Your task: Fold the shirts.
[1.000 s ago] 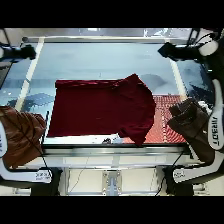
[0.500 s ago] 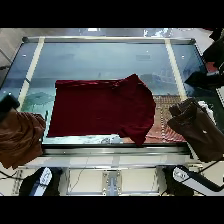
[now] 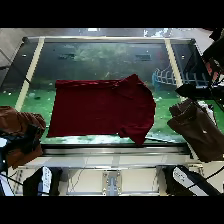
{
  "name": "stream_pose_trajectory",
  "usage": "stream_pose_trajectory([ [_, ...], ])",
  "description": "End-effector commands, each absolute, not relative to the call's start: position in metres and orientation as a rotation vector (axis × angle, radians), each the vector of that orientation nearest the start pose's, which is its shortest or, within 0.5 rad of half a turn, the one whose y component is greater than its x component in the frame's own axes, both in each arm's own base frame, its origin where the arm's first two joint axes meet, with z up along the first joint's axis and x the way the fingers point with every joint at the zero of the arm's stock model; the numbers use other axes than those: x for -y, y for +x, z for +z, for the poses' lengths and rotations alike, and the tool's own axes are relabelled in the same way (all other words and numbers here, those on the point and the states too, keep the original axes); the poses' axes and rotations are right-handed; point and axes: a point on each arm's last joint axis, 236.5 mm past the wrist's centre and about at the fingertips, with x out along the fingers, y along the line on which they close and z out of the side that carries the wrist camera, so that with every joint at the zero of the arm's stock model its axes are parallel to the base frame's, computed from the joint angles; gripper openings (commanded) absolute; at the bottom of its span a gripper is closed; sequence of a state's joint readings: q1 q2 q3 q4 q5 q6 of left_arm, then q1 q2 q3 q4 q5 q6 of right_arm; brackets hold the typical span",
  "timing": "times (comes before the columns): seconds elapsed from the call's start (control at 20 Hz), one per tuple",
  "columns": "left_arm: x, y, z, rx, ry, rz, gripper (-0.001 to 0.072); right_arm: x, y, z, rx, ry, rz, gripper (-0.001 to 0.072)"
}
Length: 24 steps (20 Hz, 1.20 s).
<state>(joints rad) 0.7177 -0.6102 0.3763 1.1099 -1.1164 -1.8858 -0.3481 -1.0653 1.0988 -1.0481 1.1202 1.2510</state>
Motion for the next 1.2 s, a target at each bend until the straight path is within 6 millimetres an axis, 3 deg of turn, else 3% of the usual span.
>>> stream_pose_trajectory([
  [0.0,-0.043,0.213,-0.06,-1.078,-1.353,0.473,0.0574,0.023,0.382,0.097,-0.928,0.342,0.154,0.0444],
  [0.6,-0.053,0.205,-0.092,-1.158,-1.426,0.476,0.0569,0.019,0.379,0.097,-0.939,0.353,0.167,0.0444],
  [0.75,-0.06,0.214,-0.098,-1.125,-1.434,0.469,0.0474,0.016,0.379,0.097,-0.939,0.362,0.175,0.0444],
  [0.85,-0.064,0.225,-0.101,-1.084,-1.455,0.459,0.0474,0.013,0.381,0.1,-0.931,0.377,0.184,0.0444],
  [1.15,-0.048,0.236,-0.128,-1.157,-1.459,0.429,0.0473,0.004,0.384,0.107,-0.909,0.425,0.215,0.0444],
])
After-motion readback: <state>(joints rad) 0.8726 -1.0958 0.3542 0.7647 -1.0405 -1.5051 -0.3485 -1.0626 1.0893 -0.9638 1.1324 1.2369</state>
